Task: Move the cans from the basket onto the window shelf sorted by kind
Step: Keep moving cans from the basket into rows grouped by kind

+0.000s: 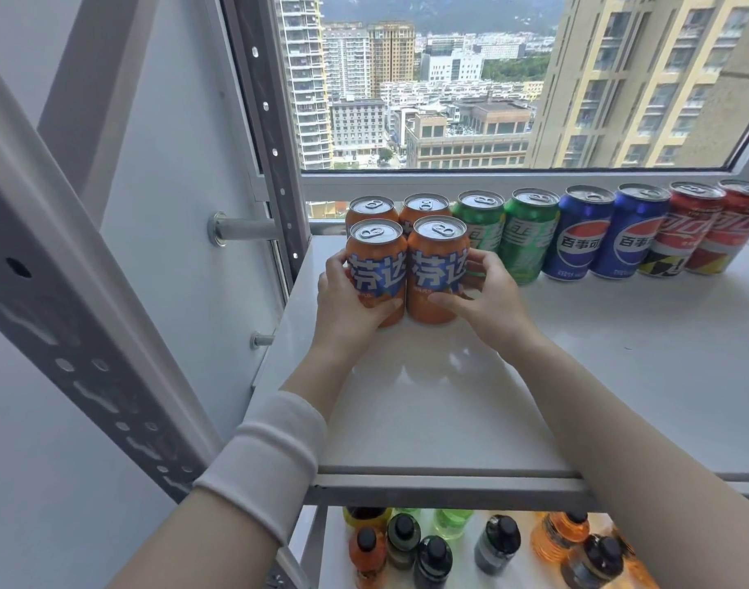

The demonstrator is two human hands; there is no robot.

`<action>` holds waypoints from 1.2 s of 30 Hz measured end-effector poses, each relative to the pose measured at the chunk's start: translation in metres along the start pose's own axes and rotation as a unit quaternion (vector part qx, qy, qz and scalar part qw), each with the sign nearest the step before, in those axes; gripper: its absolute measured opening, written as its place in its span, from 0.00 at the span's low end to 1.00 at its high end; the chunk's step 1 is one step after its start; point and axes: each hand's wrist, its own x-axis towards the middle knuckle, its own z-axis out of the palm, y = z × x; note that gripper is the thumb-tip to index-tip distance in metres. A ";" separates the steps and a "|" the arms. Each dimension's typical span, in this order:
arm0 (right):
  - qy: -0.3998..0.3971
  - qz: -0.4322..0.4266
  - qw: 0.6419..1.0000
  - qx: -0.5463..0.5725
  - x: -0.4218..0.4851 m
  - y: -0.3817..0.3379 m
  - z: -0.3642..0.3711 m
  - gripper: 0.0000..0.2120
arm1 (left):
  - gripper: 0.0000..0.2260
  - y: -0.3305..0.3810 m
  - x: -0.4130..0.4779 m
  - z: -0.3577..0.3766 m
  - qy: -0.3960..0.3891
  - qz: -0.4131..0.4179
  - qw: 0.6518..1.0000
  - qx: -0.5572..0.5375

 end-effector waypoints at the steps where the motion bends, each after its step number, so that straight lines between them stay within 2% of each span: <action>1: 0.009 -0.004 1.000 -0.008 0.000 0.000 0.001 0.32 | 0.36 -0.001 0.000 0.000 -0.001 0.000 1.000 0.001; 6: 0.044 -0.012 0.999 -0.025 0.000 0.001 0.006 0.32 | 0.37 -0.003 0.002 0.000 0.001 -0.003 1.000 0.004; 24: 0.051 -0.004 0.997 -0.051 0.001 0.007 0.009 0.33 | 0.38 0.001 -0.002 0.002 0.003 -0.012 1.000 0.025; 29: 0.033 -0.003 0.996 -0.089 -0.008 0.003 0.006 0.37 | 0.44 0.009 -0.012 -0.002 -0.011 -0.028 0.999 0.037; 32: 0.025 0.016 0.993 -0.116 -0.027 -0.001 -0.004 0.41 | 0.40 0.018 -0.028 -0.004 -0.004 -0.059 0.996 0.071; 36: 0.023 -0.024 0.985 -0.168 -0.062 -0.004 -0.023 0.37 | 0.32 0.031 -0.070 -0.003 0.036 -0.038 0.991 0.122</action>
